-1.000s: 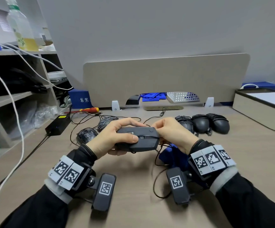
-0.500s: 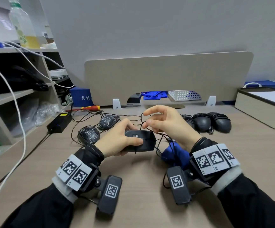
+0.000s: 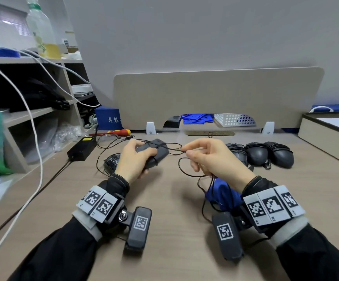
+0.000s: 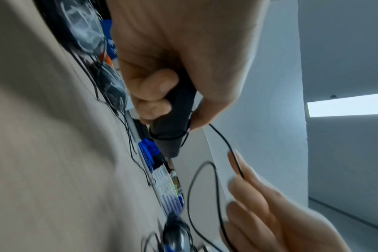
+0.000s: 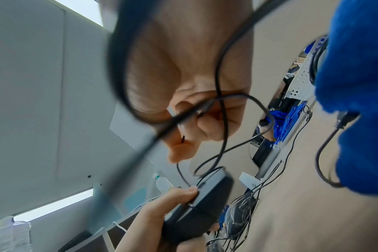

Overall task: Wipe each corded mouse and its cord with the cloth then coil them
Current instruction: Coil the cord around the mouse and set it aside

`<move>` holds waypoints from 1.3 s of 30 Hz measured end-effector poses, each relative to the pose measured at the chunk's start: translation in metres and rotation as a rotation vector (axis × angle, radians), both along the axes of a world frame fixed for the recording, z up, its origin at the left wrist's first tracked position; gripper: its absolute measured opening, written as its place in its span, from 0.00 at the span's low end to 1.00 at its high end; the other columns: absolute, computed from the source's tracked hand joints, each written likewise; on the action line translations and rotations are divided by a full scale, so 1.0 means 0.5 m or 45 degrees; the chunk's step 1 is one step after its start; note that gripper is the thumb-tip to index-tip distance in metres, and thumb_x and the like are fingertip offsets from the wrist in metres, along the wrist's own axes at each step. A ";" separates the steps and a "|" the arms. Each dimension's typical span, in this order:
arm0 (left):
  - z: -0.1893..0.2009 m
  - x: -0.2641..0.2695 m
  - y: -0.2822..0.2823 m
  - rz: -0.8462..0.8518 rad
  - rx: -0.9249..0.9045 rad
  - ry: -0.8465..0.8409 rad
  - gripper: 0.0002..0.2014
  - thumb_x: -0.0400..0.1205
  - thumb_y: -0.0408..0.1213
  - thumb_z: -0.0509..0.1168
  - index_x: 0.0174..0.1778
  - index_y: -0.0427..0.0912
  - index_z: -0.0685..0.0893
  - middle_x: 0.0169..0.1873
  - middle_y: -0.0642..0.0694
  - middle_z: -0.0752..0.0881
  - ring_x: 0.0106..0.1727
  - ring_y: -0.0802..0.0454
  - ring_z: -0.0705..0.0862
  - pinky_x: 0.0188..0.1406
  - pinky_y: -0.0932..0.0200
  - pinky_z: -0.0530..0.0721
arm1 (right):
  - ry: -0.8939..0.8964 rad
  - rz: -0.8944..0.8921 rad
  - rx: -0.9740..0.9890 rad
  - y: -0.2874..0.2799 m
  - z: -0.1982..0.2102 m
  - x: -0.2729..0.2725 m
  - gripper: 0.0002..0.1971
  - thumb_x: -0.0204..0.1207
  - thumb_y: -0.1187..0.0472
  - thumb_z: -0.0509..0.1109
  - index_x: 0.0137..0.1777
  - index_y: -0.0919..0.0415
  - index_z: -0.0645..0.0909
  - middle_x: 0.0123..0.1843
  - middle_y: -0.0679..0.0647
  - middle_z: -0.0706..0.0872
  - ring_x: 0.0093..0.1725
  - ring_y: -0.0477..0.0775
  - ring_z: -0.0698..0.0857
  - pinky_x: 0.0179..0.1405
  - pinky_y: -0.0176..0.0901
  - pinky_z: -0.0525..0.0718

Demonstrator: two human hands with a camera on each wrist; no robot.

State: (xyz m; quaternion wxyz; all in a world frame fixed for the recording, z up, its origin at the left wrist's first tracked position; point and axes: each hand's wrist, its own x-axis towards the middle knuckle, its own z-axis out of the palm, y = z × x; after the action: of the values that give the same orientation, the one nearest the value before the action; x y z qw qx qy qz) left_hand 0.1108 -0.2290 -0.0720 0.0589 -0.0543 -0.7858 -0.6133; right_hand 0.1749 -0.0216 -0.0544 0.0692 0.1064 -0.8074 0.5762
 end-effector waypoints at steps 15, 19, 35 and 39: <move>0.022 0.017 0.006 -0.264 0.731 -0.218 0.10 0.84 0.35 0.65 0.58 0.34 0.80 0.41 0.38 0.77 0.24 0.50 0.71 0.10 0.69 0.65 | -0.256 -0.007 0.105 0.010 -0.006 0.004 0.12 0.86 0.62 0.66 0.48 0.62 0.90 0.24 0.48 0.63 0.23 0.47 0.59 0.20 0.36 0.56; 0.026 0.027 0.010 -0.350 0.930 -0.174 0.08 0.85 0.35 0.63 0.43 0.42 0.86 0.37 0.42 0.77 0.23 0.52 0.69 0.10 0.69 0.61 | -0.305 0.043 0.252 -0.001 -0.016 0.000 0.13 0.86 0.58 0.66 0.48 0.58 0.91 0.25 0.47 0.67 0.24 0.47 0.64 0.23 0.36 0.63; 0.015 0.064 0.030 -0.898 0.422 -0.091 0.26 0.68 0.40 0.74 0.59 0.30 0.81 0.39 0.34 0.79 0.15 0.51 0.69 0.11 0.72 0.61 | -0.104 -0.189 0.106 0.004 -0.012 -0.002 0.10 0.80 0.67 0.71 0.37 0.70 0.88 0.21 0.43 0.72 0.20 0.40 0.61 0.20 0.29 0.61; 0.014 0.062 0.029 -0.891 0.204 -0.026 0.24 0.68 0.43 0.75 0.59 0.37 0.85 0.39 0.32 0.81 0.28 0.39 0.74 0.14 0.68 0.64 | -0.103 -0.216 0.044 0.012 -0.011 -0.004 0.10 0.78 0.68 0.73 0.36 0.62 0.89 0.18 0.42 0.79 0.16 0.36 0.70 0.17 0.24 0.66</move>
State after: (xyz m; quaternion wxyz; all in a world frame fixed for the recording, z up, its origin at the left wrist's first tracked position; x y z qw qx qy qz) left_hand 0.1420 -0.2147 -0.0652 -0.1583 -0.3092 -0.6695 -0.6566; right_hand 0.1727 -0.0155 -0.0601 0.0830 0.0154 -0.8255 0.5581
